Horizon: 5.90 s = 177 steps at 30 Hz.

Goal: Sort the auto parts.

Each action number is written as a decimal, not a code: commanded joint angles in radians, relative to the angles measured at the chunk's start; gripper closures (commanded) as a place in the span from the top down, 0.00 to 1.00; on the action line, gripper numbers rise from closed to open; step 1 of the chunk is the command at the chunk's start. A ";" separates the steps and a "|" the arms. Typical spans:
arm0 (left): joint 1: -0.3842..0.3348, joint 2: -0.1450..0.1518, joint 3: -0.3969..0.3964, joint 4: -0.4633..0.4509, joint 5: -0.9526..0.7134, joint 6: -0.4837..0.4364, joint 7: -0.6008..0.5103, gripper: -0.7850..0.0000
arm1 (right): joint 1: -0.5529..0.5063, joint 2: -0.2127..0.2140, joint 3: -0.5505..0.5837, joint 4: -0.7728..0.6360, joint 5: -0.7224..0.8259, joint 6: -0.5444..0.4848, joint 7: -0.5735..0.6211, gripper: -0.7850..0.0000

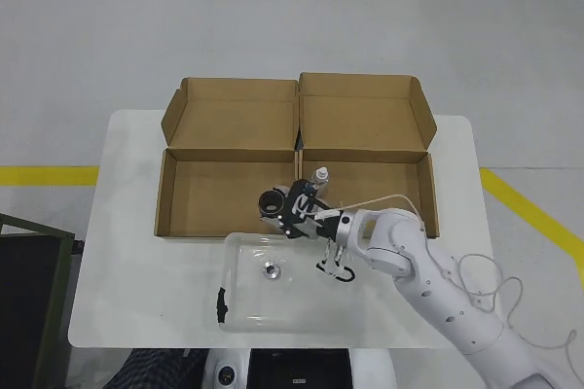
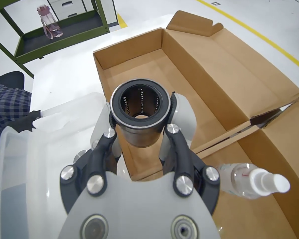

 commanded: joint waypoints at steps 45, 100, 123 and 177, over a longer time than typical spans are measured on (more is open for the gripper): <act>0.000 0.000 0.000 0.000 0.000 0.000 0.000 1.00 | 0.131 -0.087 -0.099 0.155 -0.073 0.072 0.208 0.49; 0.000 0.000 0.000 0.000 0.000 0.000 0.000 1.00 | -0.240 -0.020 -0.074 -0.227 -0.434 -0.076 0.247 0.72; 0.000 0.000 0.000 0.000 0.000 0.000 0.000 1.00 | -0.188 -0.045 -0.106 -0.107 -0.408 -0.067 0.265 0.49; 0.000 0.000 0.000 0.000 0.000 0.000 0.000 1.00 | -0.403 0.045 0.282 -0.154 -0.128 -0.395 -0.356 0.00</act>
